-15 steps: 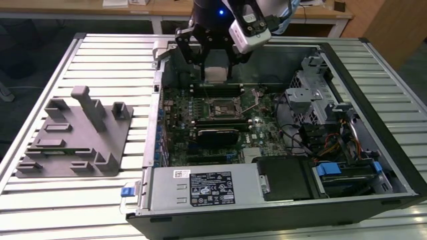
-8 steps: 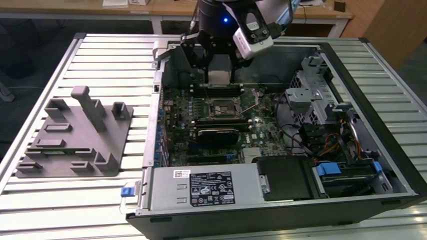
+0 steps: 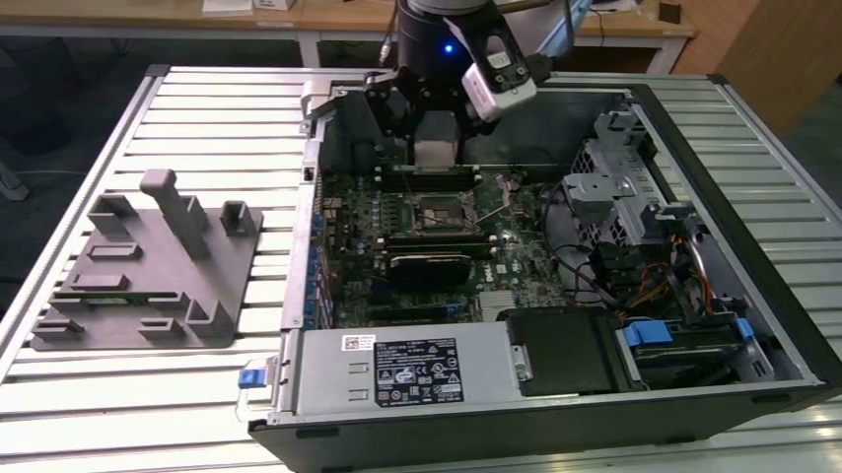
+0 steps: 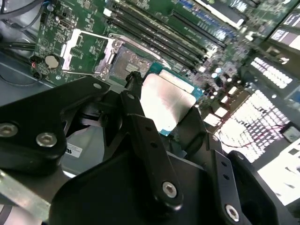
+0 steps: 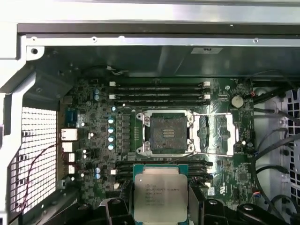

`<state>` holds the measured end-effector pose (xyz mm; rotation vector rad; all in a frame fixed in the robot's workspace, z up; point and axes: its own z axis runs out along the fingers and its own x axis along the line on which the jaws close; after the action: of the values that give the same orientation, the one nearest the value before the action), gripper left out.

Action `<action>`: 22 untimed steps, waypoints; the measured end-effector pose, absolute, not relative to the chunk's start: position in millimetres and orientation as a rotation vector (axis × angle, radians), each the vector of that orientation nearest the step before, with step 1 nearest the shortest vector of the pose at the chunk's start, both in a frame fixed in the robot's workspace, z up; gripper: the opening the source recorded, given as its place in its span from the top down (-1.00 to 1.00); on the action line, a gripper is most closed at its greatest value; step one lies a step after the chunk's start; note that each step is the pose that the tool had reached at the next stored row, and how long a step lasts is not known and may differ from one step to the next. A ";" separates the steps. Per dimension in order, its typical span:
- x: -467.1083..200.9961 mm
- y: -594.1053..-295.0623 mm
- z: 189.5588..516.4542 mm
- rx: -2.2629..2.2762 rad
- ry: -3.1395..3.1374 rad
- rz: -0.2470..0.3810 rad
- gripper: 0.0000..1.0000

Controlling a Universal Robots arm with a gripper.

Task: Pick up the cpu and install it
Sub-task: 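Pick up the cpu and move it towards the insertion slot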

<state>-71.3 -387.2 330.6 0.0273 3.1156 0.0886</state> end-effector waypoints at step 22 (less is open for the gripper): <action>-55.4 -364.3 290.7 0.028 3.126 0.088 -0.09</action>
<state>-55.4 -364.3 290.7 0.0279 3.1259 0.0880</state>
